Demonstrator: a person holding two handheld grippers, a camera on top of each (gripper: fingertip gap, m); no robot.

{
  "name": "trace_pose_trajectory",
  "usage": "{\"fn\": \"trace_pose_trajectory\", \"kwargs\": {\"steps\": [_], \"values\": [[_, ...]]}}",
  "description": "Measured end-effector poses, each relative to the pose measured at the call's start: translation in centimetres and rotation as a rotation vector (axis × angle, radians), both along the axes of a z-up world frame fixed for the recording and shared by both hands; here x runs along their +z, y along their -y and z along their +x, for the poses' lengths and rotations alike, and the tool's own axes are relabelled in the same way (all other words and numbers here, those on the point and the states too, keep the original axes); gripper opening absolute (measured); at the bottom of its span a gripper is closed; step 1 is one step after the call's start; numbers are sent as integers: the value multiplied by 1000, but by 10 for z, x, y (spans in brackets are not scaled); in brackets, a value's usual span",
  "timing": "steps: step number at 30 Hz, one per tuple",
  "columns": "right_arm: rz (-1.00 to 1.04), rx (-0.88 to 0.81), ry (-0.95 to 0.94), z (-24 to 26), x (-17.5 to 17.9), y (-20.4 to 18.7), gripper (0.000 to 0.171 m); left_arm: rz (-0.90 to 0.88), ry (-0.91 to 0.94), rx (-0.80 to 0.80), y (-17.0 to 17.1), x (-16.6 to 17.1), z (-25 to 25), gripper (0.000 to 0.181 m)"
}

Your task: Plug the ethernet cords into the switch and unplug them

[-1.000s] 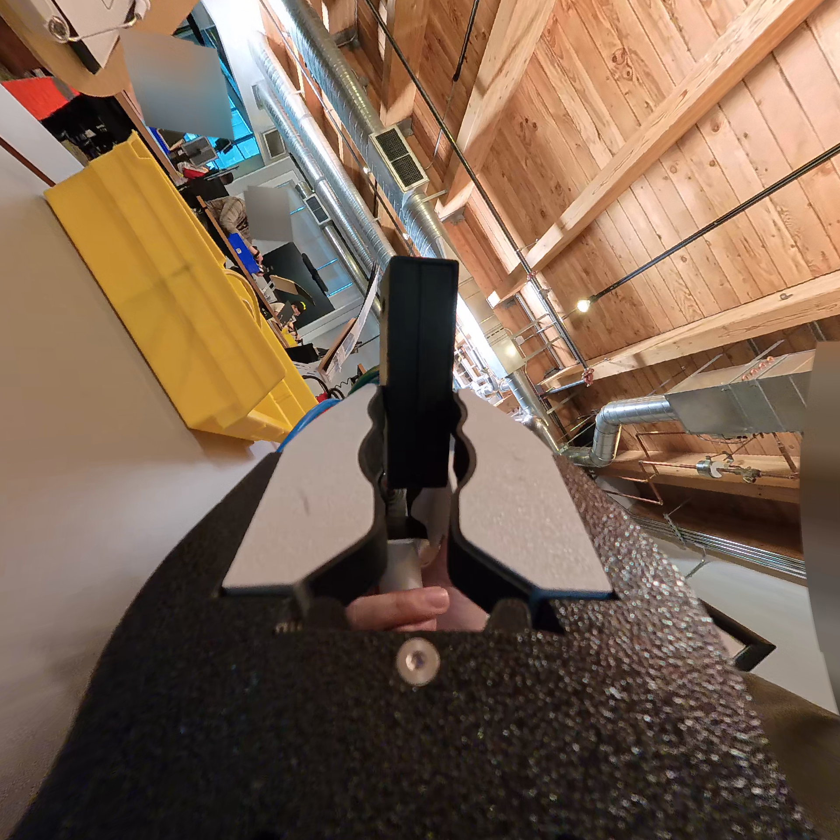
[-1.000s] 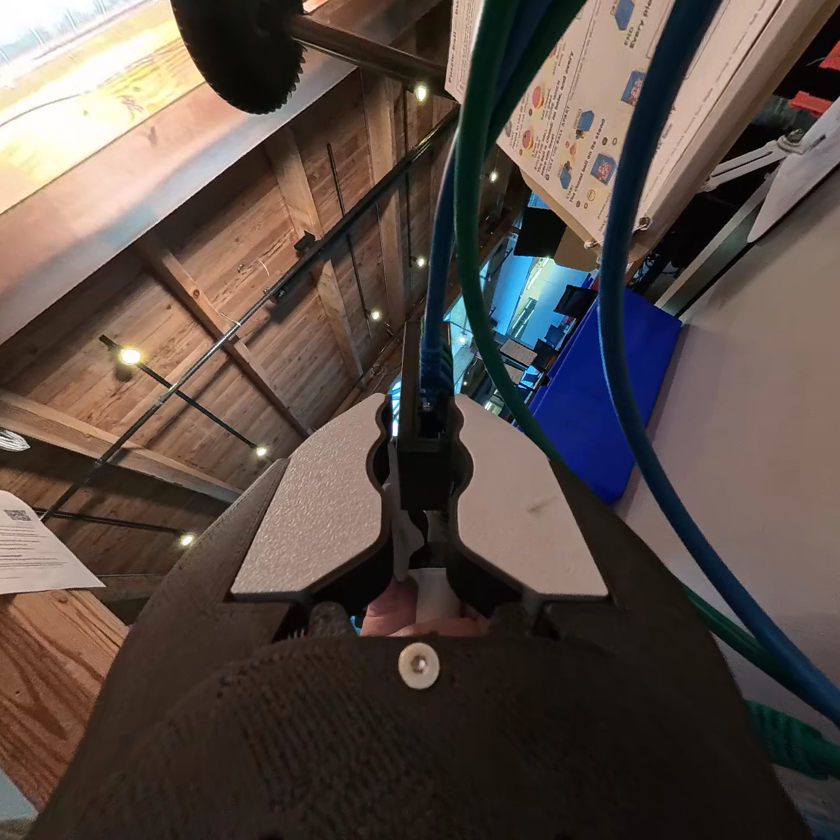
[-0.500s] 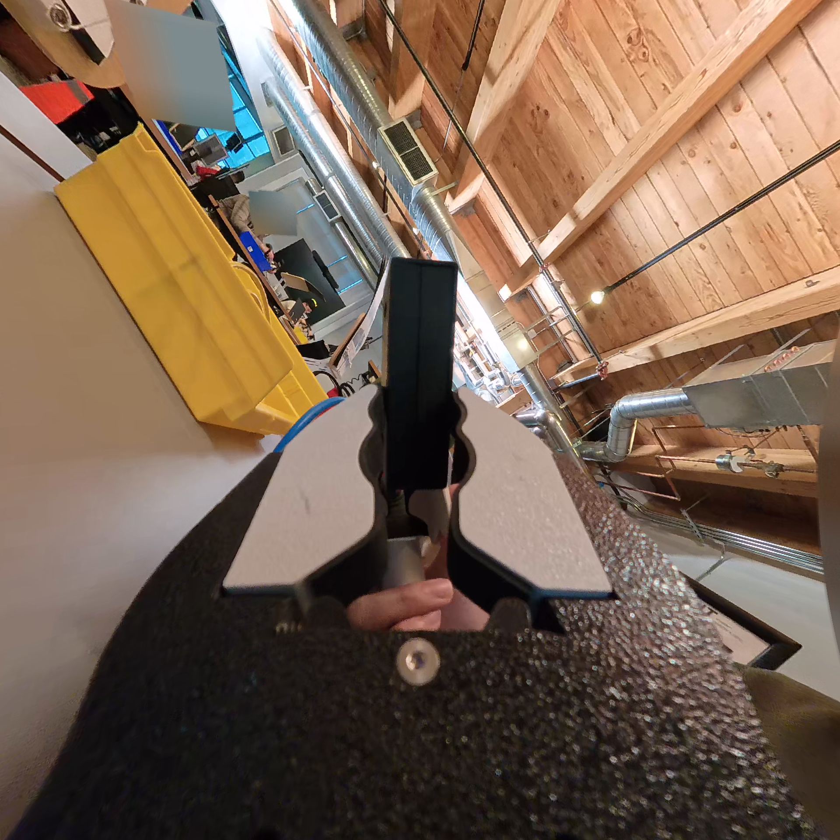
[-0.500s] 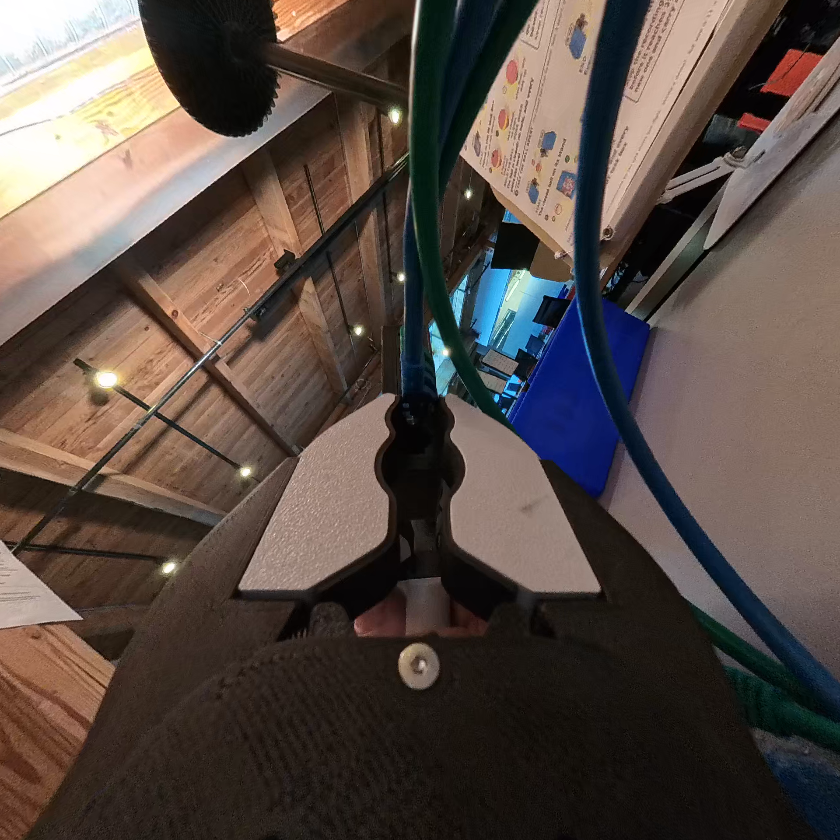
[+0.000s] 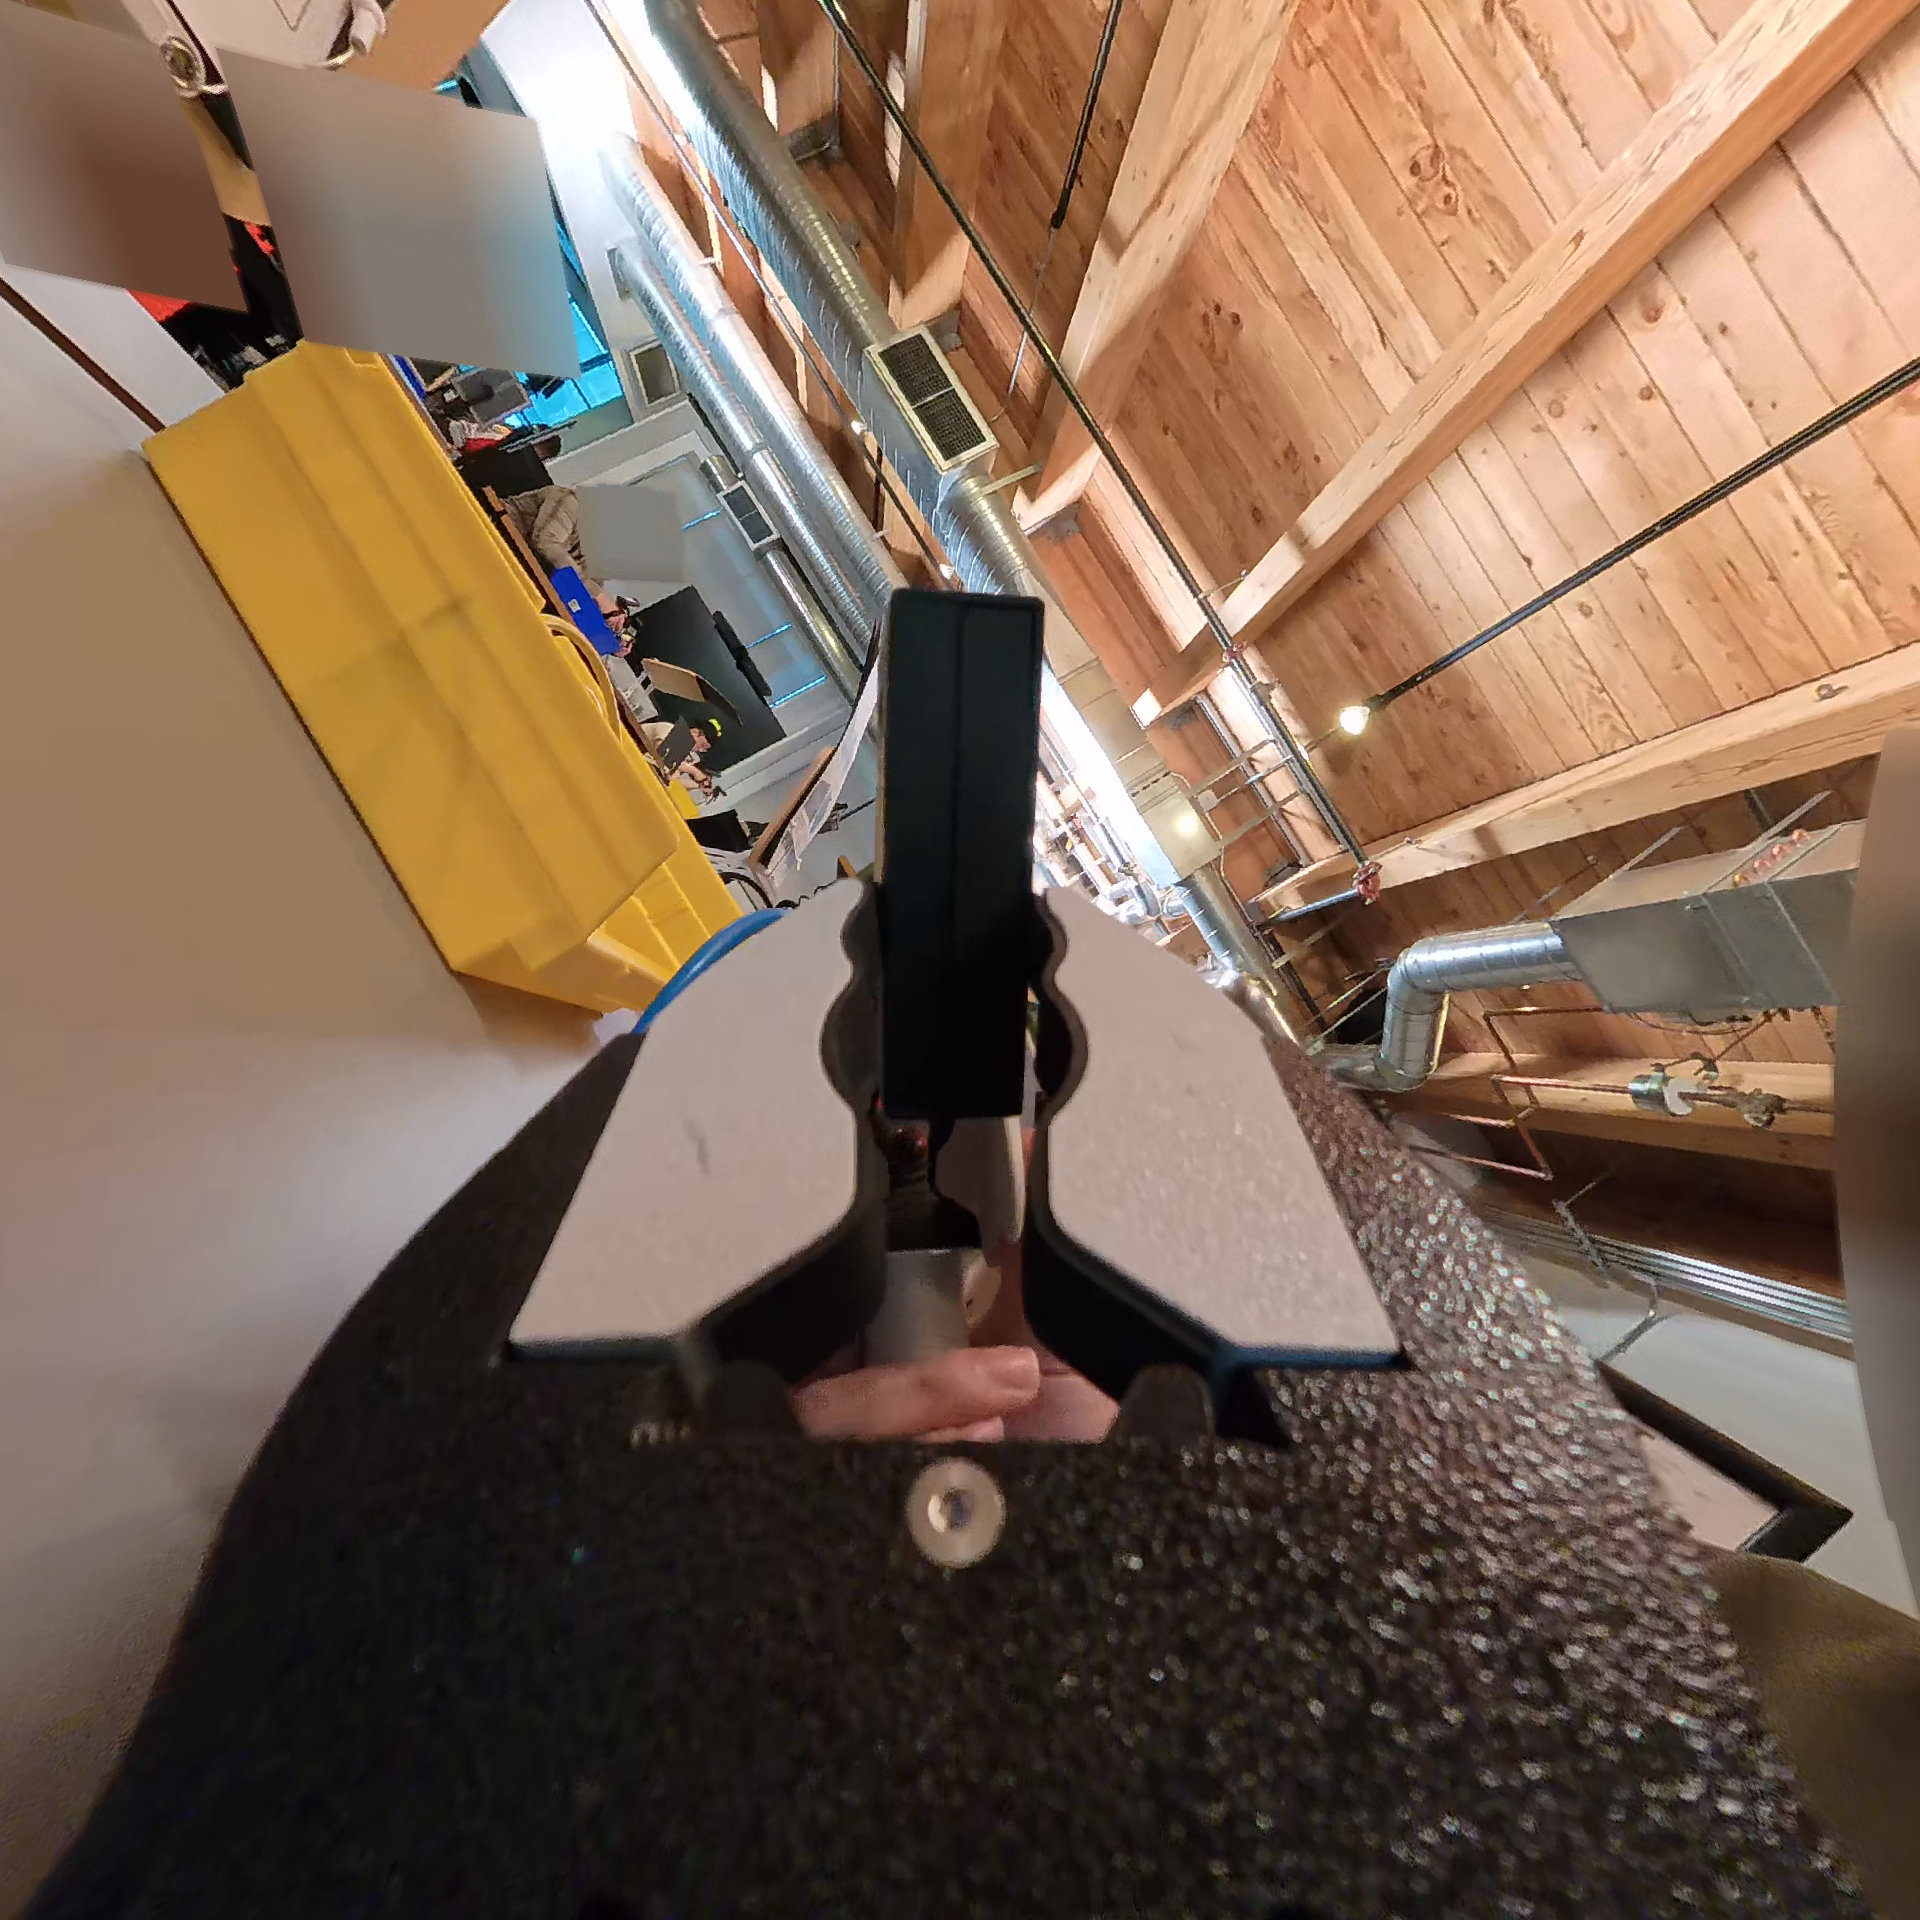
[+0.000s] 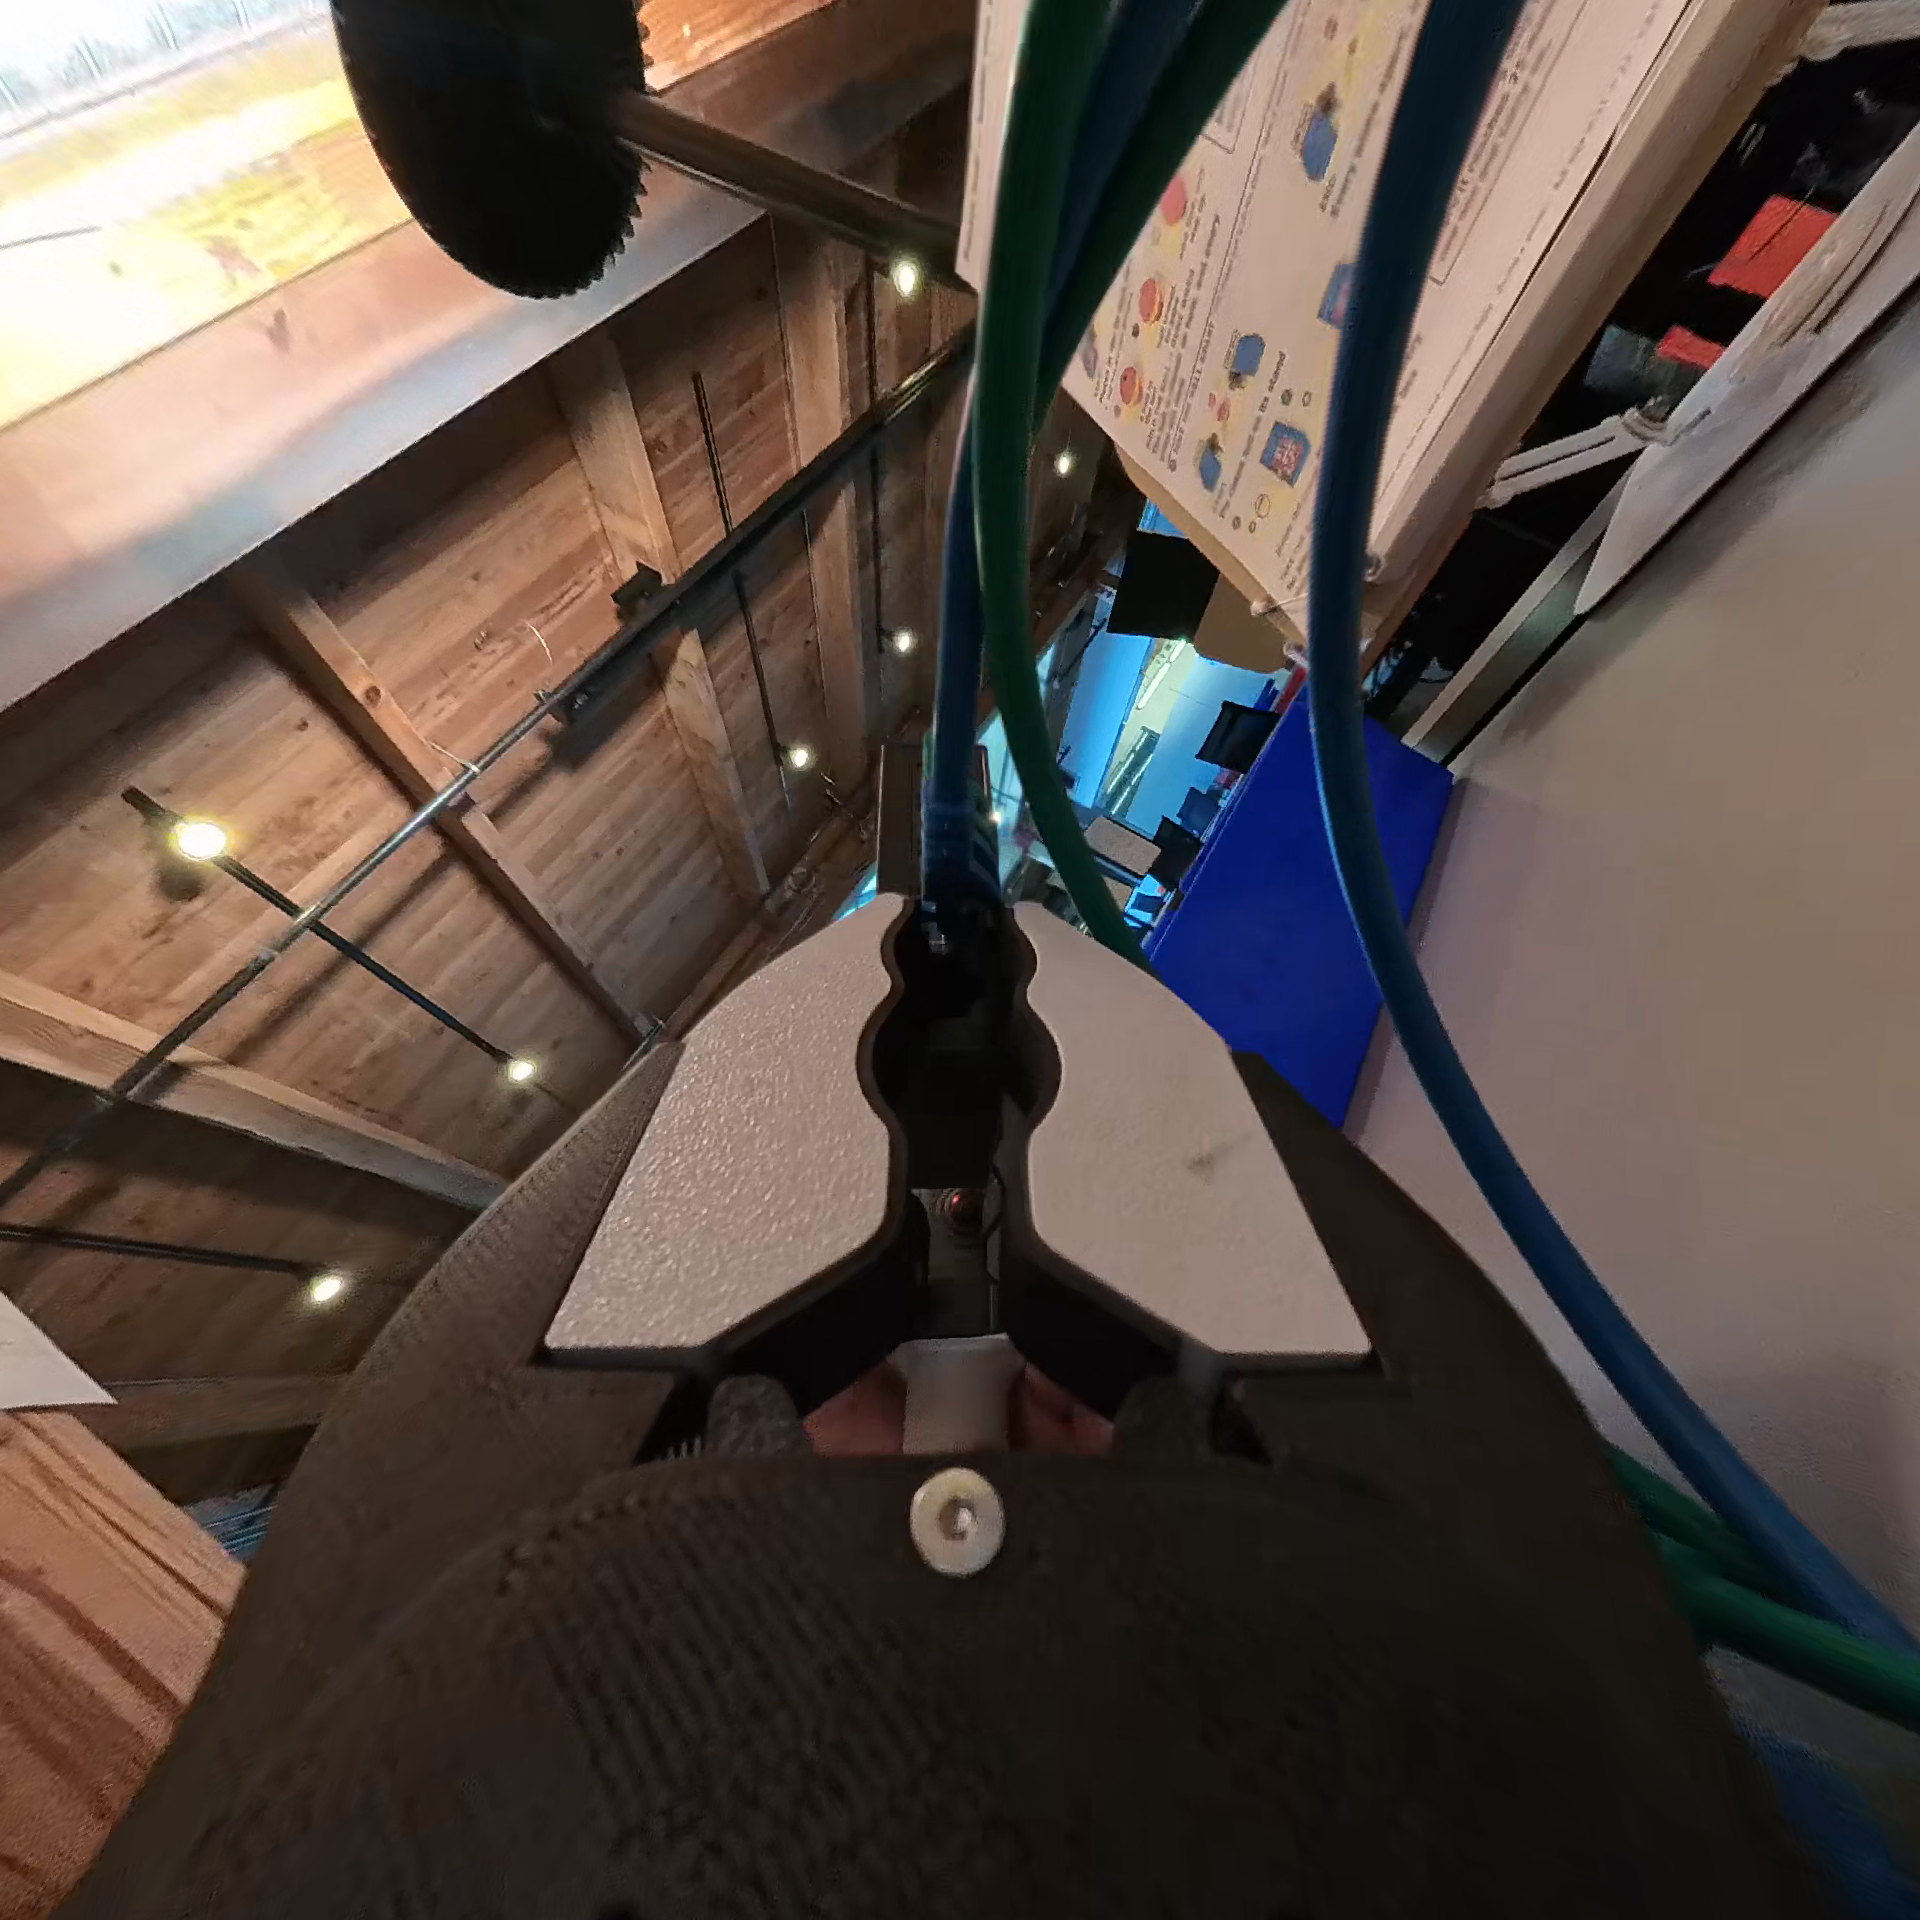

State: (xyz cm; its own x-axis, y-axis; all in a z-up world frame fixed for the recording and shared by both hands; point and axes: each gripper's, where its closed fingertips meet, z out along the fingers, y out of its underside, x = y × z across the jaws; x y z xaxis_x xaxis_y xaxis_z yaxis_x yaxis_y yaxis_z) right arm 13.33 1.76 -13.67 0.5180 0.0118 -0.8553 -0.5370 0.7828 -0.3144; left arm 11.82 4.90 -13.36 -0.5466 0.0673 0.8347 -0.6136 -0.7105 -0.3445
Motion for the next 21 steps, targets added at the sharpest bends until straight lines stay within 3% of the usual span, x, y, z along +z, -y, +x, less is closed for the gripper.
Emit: {"fn": "trace_pose_trajectory", "kwargs": {"steps": [13,17,21], "values": [[-153,-33,9,2,-10,3,14,486,119,120,3,-21,6,35],[-179,-47,16,4,-14,5,13,456,63,65,4,-25,6,32],[-59,9,-28,4,-13,0,13,261,-23,85,-3,-20,8,27]]}}
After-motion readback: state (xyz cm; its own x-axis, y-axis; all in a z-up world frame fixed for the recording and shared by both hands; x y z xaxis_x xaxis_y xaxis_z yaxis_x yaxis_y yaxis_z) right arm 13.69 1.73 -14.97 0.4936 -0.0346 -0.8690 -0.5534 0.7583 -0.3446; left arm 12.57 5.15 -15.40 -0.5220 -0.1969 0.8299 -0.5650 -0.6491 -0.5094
